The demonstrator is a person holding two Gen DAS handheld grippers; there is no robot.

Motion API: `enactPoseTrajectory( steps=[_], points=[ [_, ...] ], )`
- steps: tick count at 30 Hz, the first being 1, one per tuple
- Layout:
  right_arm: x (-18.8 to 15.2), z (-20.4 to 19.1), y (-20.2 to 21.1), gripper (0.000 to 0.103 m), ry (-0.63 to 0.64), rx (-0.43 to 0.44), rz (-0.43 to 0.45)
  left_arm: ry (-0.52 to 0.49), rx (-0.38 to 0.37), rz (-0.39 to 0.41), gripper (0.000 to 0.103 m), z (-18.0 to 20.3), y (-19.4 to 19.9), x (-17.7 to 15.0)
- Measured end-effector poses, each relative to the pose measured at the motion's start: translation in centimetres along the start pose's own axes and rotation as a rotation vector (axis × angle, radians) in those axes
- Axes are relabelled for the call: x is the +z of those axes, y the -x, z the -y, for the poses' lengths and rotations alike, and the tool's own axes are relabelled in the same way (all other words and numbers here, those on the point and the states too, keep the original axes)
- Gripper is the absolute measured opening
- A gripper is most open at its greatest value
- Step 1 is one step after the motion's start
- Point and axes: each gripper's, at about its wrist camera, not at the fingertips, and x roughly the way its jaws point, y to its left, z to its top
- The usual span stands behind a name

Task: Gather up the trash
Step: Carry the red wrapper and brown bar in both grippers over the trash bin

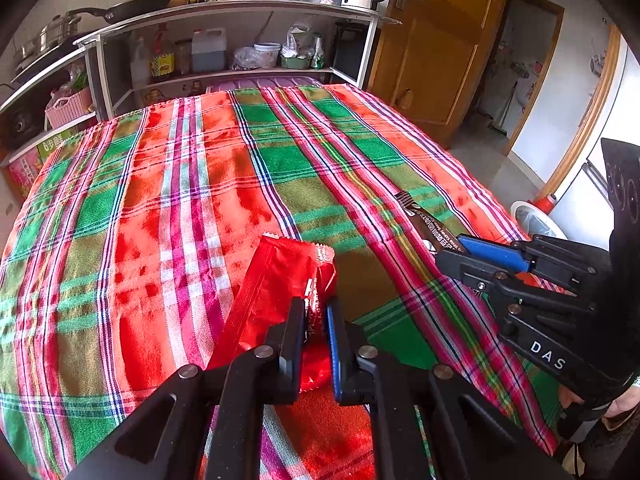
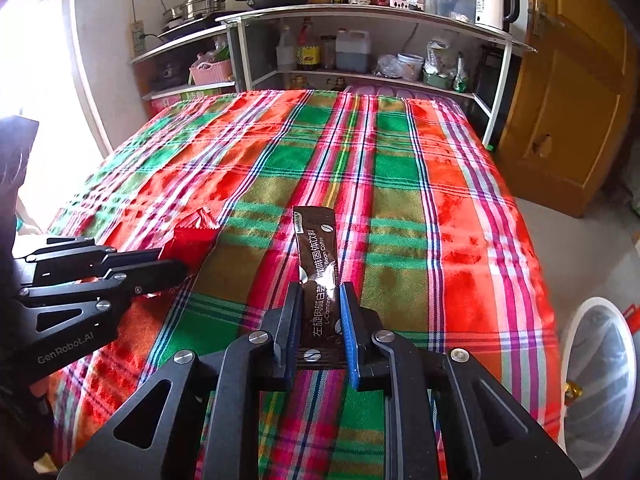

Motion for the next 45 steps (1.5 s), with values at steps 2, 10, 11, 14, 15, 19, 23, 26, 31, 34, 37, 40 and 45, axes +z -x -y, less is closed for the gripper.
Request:
enactPoseTrajectory(
  steps=[2,10,11,14,15,19,23,26,31,34,37,40,45],
  points=[
    [-0.1,0.0,0.4,0.019,-0.01,-0.002,0.009,0.001,0.003,0.0,0.011,0.1,0.0,0.0],
    [-0.5,0.9,1.9,0.019,-0.049,-0.011,0.041,-0.028,0.005,0.009,0.01,1.3,0.5,0.3],
    [-0.6,1.1,2.2,0.019,-0.058,-0.018,0.047,-0.031,0.004,0.012,0.01,1.6,0.6,0.4],
    [-0.9,1.9,3.3,0.019,-0.087,-0.023,0.069,-0.047,-0.001,0.024,0.01,2.4,0.9,0.7],
    [-1.0,2.3,3.6,0.019,-0.098,-0.031,0.077,-0.051,-0.004,0.028,0.011,2.8,1.0,0.9],
    [-1.5,3.7,5.0,0.019,-0.138,-0.061,0.101,-0.079,-0.022,0.038,0.01,4.4,1.2,1.3],
    [-1.9,4.9,6.5,0.019,-0.164,-0.092,0.126,-0.104,-0.041,0.047,0.01,6.1,1.3,1.9],
    [-2.2,5.8,7.5,0.019,-0.183,-0.111,0.143,-0.126,-0.057,0.064,0.01,7.5,1.5,2.4],
    [-2.8,7.2,9.0,0.019,-0.218,-0.138,0.166,-0.164,-0.081,0.076,0.01,9.8,1.6,3.4],
    [-3.3,8.2,10.1,0.019,-0.244,-0.157,0.182,-0.183,-0.097,0.082,0.01,11.1,1.7,3.9],
    [-3.7,9.2,11.3,0.019,-0.267,-0.186,0.2,-0.206,-0.111,0.088,0.01,12.5,1.6,4.4],
    [-4.4,10.8,12.6,0.019,-0.294,-0.22,0.213,-0.227,-0.132,0.095,0.01,14.1,1.4,5.0],
    [-5.9,13.6,14.3,0.019,-0.353,-0.284,0.216,-0.274,-0.173,0.093,0.011,17.6,0.5,5.9]
  ],
)
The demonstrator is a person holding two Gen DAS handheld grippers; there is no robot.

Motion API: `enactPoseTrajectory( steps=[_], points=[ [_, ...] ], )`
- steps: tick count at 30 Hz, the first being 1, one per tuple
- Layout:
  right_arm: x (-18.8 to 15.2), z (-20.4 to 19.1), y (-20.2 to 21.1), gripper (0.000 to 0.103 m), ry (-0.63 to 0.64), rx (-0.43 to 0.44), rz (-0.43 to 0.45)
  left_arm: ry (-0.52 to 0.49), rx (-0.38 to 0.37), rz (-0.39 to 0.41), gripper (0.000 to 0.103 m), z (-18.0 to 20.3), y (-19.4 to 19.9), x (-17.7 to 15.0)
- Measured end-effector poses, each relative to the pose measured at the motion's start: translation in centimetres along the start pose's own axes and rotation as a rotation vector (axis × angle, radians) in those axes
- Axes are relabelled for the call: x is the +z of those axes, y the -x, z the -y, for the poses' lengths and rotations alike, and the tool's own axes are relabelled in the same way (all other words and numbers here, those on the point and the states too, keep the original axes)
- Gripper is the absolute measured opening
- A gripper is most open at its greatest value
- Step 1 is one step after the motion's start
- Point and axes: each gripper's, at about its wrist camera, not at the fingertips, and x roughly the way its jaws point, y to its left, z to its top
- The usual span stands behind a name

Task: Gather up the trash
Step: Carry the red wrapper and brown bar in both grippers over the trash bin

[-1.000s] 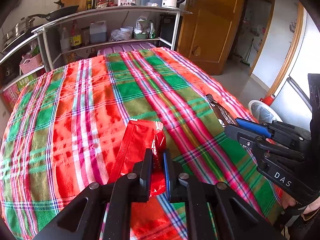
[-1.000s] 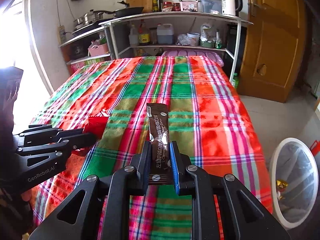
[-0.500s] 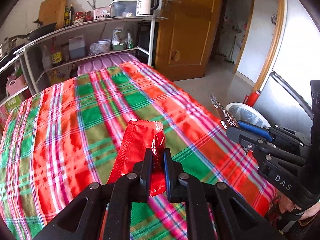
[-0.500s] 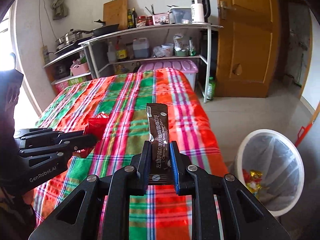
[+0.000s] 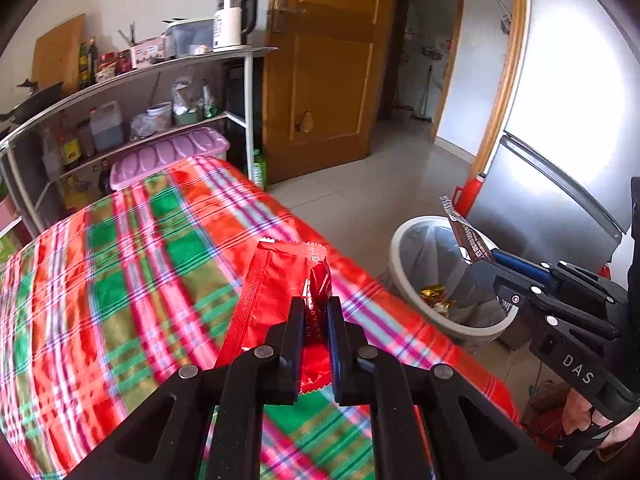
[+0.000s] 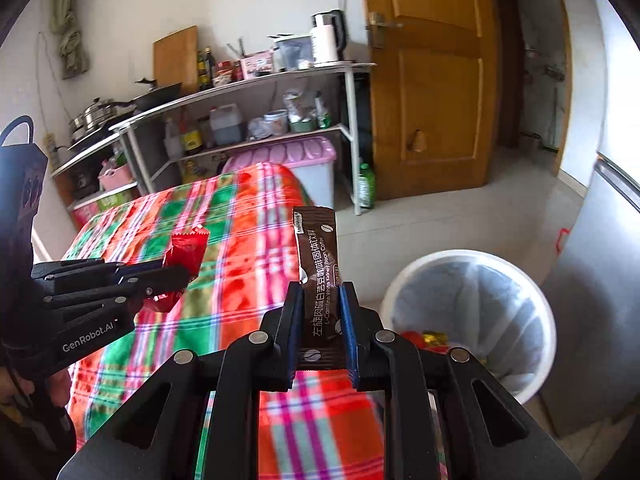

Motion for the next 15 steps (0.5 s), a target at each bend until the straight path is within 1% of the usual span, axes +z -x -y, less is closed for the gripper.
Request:
enactPoseTrajectory(
  steps=[8,15],
  points=[
    [-0.3,5.4,1.2,0.019,-0.071,-0.094,-0.003,-0.075,-0.073,-0.025,0.011,5.4,-3.2,1.7],
    [-1.1,10.0,1.4,0.019,-0.118,-0.176,-0.03,-0.106,-0.097,-0.054,0.011,9.2,-6.6,3.1]
  ],
)
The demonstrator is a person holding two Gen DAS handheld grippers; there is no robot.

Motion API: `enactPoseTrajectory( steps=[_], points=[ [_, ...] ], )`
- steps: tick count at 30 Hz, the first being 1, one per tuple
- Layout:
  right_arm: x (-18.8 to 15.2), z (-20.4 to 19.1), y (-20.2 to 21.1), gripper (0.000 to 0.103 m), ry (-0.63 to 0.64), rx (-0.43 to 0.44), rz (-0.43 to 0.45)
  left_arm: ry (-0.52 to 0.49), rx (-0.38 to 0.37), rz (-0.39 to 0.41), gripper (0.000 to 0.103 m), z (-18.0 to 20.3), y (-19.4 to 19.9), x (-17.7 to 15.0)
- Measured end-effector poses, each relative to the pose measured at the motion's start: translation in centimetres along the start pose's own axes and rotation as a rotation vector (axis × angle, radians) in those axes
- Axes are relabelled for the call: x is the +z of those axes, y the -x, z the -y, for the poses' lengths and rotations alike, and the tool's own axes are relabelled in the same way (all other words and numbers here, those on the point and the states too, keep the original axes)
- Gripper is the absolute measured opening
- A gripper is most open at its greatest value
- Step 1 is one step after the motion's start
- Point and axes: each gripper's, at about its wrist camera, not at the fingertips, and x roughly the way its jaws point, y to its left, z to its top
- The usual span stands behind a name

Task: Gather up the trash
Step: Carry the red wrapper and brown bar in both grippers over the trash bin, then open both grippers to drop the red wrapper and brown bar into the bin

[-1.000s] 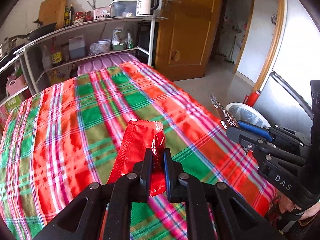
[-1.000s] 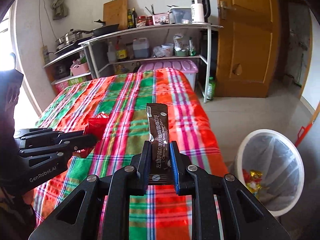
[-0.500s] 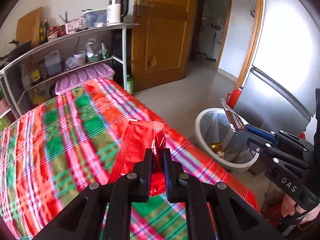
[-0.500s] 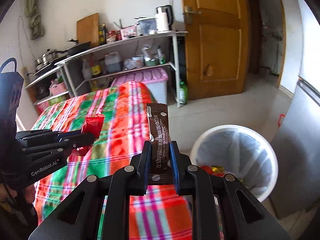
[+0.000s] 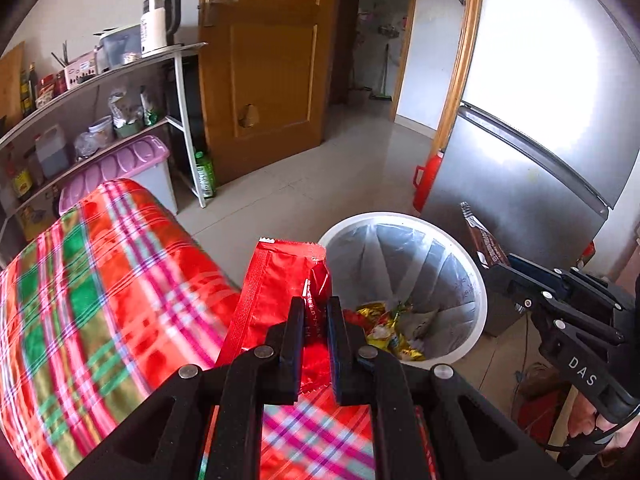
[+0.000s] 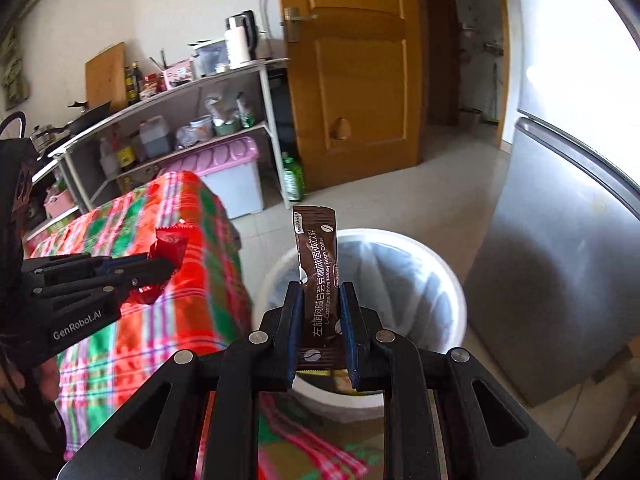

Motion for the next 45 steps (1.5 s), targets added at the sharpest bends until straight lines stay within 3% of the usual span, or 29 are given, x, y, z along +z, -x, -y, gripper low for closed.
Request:
enactPoseTrajectory(
  steps=[7,22,24,26,27,30,45],
  points=[
    [-0.5,3.4,-2.2,0.019,-0.045,-0.038,-0.045,-0.024,-0.025,-0.047,0.011,2.6,-4.1,1.0],
    [-1.3,5.7,-6.6,0.02,-0.064,-0.059,-0.141,-0.057,-0.035,-0.116,0.011,5.5,-9.0,1.0],
    [-1.4,6.1,-7.1,0.021,-0.067,-0.055,-0.154,-0.047,-0.038,-0.12,0.018,5.5,-9.4,1.2],
    [-1.5,6.4,-7.4,0.022,-0.07,-0.065,-0.163,-0.047,-0.038,-0.122,0.041,5.6,-9.7,1.4],
    [-1.6,6.5,-7.5,0.025,-0.073,-0.067,-0.166,-0.044,-0.039,-0.117,0.043,5.6,-9.7,1.5],
    [-1.7,6.8,-7.5,0.049,-0.086,-0.054,-0.167,-0.044,-0.036,-0.116,0.043,5.7,-9.8,1.5],
    [-2.3,5.9,-4.6,0.049,-0.112,-0.085,-0.113,-0.011,-0.029,-0.091,0.049,5.3,-7.4,0.4]
  ],
)
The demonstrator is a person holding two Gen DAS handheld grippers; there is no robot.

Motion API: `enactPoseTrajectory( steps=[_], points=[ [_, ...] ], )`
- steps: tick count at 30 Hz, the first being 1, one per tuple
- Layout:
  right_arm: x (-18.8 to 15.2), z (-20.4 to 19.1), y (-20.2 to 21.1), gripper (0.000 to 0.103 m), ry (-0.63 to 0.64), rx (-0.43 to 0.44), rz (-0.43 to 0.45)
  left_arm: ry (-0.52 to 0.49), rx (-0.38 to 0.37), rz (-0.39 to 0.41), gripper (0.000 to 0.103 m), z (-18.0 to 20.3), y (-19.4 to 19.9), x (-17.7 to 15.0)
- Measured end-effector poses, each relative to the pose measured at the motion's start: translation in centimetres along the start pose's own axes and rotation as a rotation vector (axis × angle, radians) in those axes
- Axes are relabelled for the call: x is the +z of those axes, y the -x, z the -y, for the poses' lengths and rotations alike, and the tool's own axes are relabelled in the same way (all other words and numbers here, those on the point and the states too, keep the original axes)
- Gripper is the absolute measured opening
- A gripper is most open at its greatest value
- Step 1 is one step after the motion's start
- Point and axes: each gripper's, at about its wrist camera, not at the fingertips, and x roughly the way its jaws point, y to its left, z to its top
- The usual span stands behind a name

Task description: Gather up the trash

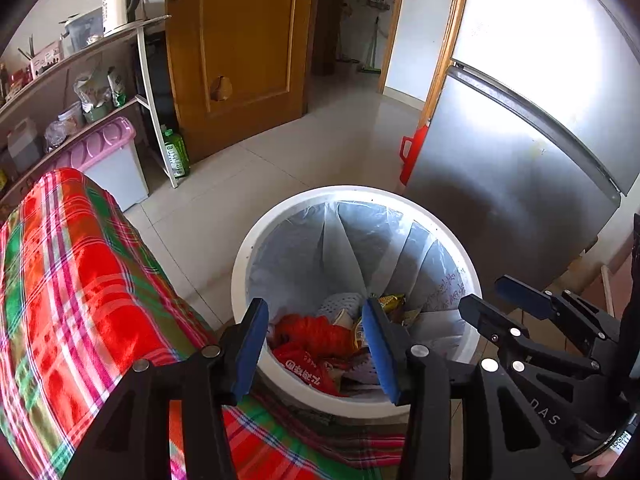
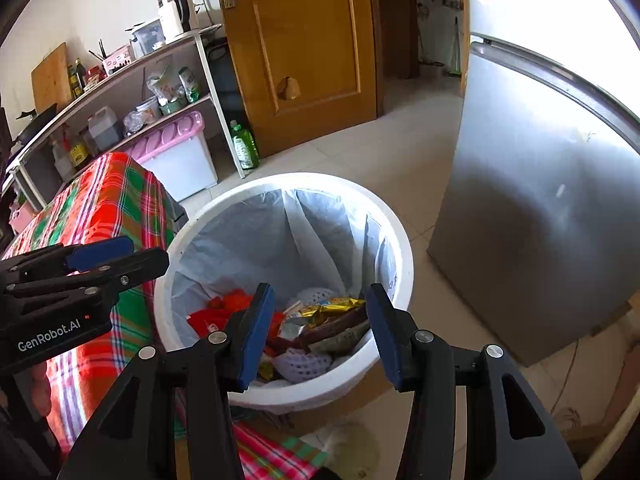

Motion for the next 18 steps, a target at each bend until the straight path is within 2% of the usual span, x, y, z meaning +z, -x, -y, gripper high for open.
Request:
enactPoseTrajectory(
  steps=[3,7,18],
  points=[
    [-0.4,-0.2,0.8,0.049,-0.011,-0.006,0.005,0.001,0.028,0.014,0.049,-0.1,0.8,-0.5],
    [-0.8,-0.7,1.7,0.049,-0.01,-0.014,0.013,0.017,0.022,0.031,0.049,-0.2,2.0,-1.2],
    [-2.0,-1.1,2.3,0.049,-0.031,-0.056,-0.009,0.011,0.071,0.043,0.049,0.0,3.5,-2.7]
  ],
)
